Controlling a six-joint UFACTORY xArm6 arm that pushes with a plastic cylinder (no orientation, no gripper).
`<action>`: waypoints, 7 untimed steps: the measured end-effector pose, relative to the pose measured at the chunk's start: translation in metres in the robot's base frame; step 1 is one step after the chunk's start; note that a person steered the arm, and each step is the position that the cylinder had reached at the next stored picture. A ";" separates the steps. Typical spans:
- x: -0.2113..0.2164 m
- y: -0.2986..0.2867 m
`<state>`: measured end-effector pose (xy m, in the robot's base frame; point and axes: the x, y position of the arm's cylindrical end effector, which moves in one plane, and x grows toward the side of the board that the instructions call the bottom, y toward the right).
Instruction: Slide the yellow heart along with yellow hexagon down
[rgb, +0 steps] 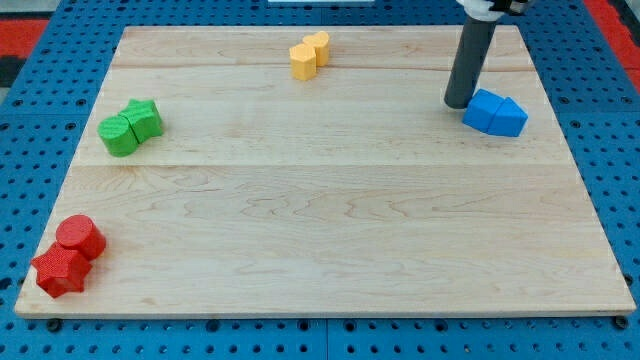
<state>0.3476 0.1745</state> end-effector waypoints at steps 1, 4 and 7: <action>0.001 0.013; -0.009 -0.003; -0.104 -0.045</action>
<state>0.2433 0.1293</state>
